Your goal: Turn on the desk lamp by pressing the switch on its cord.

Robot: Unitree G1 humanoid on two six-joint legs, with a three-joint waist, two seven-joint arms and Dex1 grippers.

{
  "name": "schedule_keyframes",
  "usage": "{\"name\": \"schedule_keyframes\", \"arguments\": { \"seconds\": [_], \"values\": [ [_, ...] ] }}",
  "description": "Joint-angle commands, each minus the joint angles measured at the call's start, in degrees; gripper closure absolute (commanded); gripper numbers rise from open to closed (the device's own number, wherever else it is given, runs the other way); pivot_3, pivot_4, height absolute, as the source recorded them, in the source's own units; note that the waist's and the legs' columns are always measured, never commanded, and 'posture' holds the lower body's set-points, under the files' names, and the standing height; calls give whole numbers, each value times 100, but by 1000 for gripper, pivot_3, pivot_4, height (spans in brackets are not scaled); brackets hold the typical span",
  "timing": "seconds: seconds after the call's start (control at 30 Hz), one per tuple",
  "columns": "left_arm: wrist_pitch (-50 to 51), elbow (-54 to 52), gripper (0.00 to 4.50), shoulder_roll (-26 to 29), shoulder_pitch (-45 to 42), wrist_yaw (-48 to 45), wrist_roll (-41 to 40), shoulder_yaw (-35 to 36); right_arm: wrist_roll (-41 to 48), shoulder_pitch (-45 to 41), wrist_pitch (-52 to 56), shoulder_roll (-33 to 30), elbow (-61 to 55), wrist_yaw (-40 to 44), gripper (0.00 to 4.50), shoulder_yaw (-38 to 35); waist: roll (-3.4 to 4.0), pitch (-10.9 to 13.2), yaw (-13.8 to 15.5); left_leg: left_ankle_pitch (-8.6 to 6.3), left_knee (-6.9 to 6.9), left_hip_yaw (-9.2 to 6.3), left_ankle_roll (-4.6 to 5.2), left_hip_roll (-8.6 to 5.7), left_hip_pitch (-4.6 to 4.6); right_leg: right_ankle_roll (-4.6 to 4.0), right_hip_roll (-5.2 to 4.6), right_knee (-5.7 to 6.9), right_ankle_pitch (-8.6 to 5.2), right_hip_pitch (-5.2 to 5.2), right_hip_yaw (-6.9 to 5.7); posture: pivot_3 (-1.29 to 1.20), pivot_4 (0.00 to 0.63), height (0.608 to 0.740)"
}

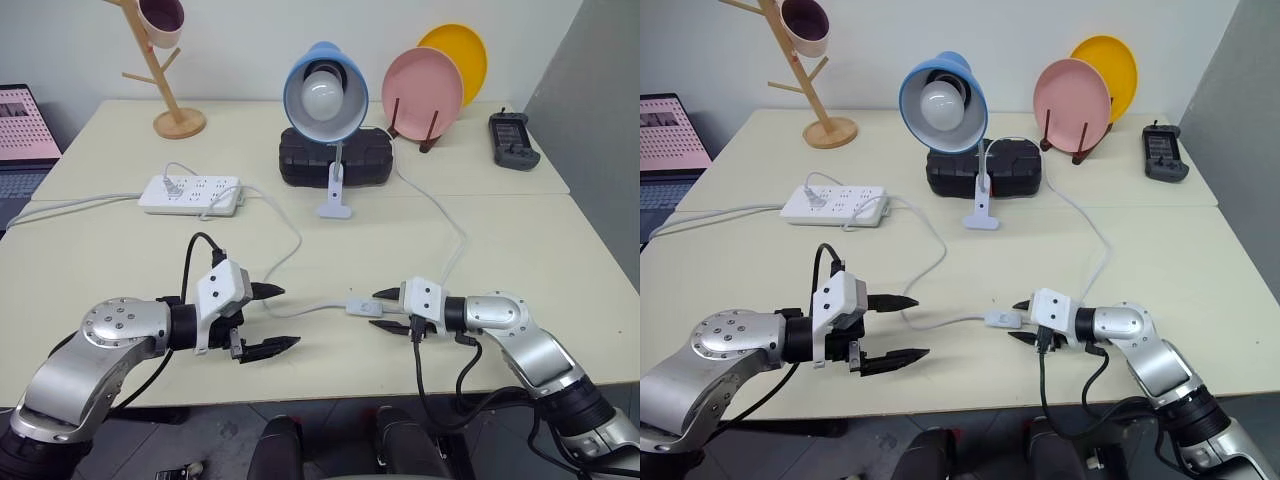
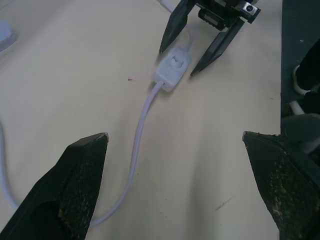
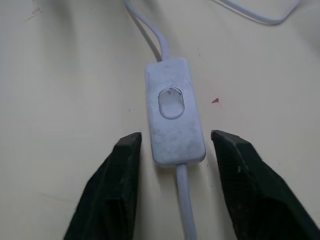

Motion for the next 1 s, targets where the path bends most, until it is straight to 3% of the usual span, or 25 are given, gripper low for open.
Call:
{"name": "schedule_keyframes", "arguments": {
  "seconds": [0.03,0.23,0.33,0.5,0.6,0.73,0.87,1.0],
  "values": [
    [27,-206,0,-51,17,70,-103,53,-126,-93,-272,7,22,51,3281,-23,0,0,0,0,0,0,0,0,0,0,0,0,0,0,0,0,150,740],
    [160,-208,0,-115,51,162,-220,145,-238,-151,-441,3,136,180,3440,-6,0,0,0,0,0,0,0,0,0,1,0,0,1,0,0,0,150,740],
    [348,-244,0,-131,72,211,-439,242,83,-230,-31,64,47,311,3440,-168,0,0,-1,0,0,0,0,0,0,1,0,0,1,0,0,0,150,740],
    [1444,-251,0,-346,-333,721,-1819,799,915,-818,1151,576,175,-51,3440,-864,0,0,-5,0,2,-4,0,0,1,5,0,9,4,0,-1,0,150,740],
    [2140,-206,0,-701,-697,1493,-3101,1076,1045,-1153,1426,887,518,-393,3440,-1155,-1,0,-9,1,6,-11,1,0,2,10,2,9,7,5,-4,0,150,740],
    [2418,-118,0,-1461,-727,2656,-3810,964,1016,-1289,1496,990,536,-502,3440,-1178,0,0,-7,0,1,-11,0,-2,0,22,1,4,17,8,-4,0,150,740],
    [2383,69,0,-2156,-707,3496,-3973,840,1034,-1235,1589,975,304,-521,3440,-1137,-1,0,3,0,0,-13,0,-4,-6,4,-1,2,28,4,-4,0,150,740],
    [2048,428,0,-2766,-809,3797,-3463,459,1092,-1135,1753,899,-119,-481,3440,-1115,1,-1,5,0,1,-20,0,-5,-4,8,3,4,25,4,-7,0,150,740]
  ]
}}
